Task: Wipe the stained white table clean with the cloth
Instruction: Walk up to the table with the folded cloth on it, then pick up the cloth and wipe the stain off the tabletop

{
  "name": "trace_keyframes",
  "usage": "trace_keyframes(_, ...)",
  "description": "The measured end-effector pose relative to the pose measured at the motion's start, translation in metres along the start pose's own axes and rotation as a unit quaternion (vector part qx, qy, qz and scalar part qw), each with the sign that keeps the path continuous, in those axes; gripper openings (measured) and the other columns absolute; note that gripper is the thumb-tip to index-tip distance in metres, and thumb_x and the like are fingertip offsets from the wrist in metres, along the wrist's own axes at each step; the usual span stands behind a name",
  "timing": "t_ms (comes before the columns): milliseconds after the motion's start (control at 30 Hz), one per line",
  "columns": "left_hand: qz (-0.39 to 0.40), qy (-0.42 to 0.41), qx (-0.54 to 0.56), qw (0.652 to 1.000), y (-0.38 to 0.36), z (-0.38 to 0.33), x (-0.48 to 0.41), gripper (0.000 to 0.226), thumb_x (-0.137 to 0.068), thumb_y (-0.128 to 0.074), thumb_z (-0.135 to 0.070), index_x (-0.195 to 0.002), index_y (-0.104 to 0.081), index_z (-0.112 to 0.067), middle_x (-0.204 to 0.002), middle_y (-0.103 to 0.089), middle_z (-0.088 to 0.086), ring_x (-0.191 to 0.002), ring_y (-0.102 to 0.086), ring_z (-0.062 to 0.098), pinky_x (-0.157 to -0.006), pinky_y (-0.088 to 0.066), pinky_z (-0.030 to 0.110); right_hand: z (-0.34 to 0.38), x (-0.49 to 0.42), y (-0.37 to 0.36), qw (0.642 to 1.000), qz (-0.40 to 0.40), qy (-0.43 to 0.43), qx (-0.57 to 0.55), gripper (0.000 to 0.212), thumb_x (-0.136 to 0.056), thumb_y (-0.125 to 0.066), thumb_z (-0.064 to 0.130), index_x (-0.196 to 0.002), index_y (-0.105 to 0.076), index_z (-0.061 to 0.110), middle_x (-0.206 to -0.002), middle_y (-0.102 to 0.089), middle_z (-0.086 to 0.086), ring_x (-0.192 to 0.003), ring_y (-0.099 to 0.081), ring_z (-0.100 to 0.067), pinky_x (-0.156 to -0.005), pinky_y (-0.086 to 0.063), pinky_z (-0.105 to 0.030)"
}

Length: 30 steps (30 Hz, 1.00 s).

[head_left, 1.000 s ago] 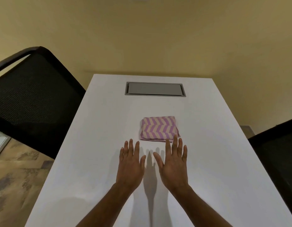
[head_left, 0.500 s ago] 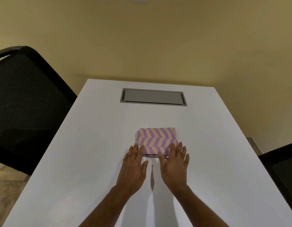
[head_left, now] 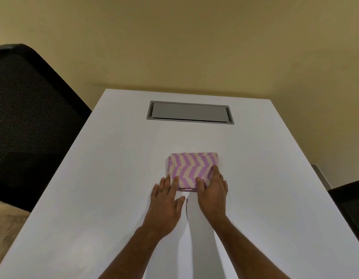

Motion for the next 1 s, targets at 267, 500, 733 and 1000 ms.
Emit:
trace_keyframes(267,0.012,0.010,0.155,0.988,0.030,-0.001,0.008,0.056,-0.107,-0.035,-0.041,-0.159,-0.024,-0.025,-0.168,-0.025,0.000,-0.155,-0.021,0.020,-0.127,-0.021,0.042,0.019,0.005,0.018,0.975,-0.064,-0.096,-0.191,0.049,-0.102,-0.060,0.011,-0.148,-0.046,0.018,-0.141,-0.056,-0.007,-0.126,-0.059,-0.029,-0.094,-0.055,-0.033)
trace_keyframes(500,-0.192,0.211,0.358,0.889,0.037,-0.014,0.096,0.052,-0.095,-0.042,-0.058,-0.118,-0.068,-0.019,-0.115,-0.074,-0.001,-0.107,-0.069,0.021,-0.094,-0.058,0.037,0.019,0.054,0.027,0.937,-0.055,-0.166,-0.303,0.049,-0.096,-0.067,0.005,-0.142,-0.052,0.017,-0.135,-0.059,-0.005,-0.118,-0.060,-0.023,-0.091,-0.056,-0.032)
trace_keyframes(733,0.055,0.380,0.724,0.573,0.017,-0.035,0.128,0.061,-0.089,-0.054,-0.066,-0.113,-0.066,-0.011,-0.099,-0.079,0.016,-0.098,-0.074,0.036,-0.085,-0.061,0.045,0.007,0.139,0.029,0.885,-0.014,-0.270,-0.378,0.049,-0.089,-0.073,0.005,-0.134,-0.059,0.019,-0.120,-0.064,-0.004,-0.105,-0.067,-0.024,-0.092,-0.061,-0.047)
trace_keyframes(1000,-0.034,0.398,0.750,0.528,0.016,-0.014,0.179,0.044,-0.083,-0.080,-0.023,-0.120,-0.060,-0.011,-0.113,-0.073,0.018,-0.103,-0.071,0.035,-0.072,-0.062,0.040,0.008,0.207,0.041,0.907,0.029,-0.259,-0.330,0.050,-0.090,-0.074,0.008,-0.136,-0.057,0.021,-0.128,-0.062,-0.005,-0.113,-0.063,-0.026,-0.092,-0.061,-0.044)
Point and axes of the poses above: each hand's wrist, its own x-axis away from the middle knuckle, its own y-axis out of the back of the hand, z = x × y, the point moved 4 cm from there along -x, towards the middle knuckle
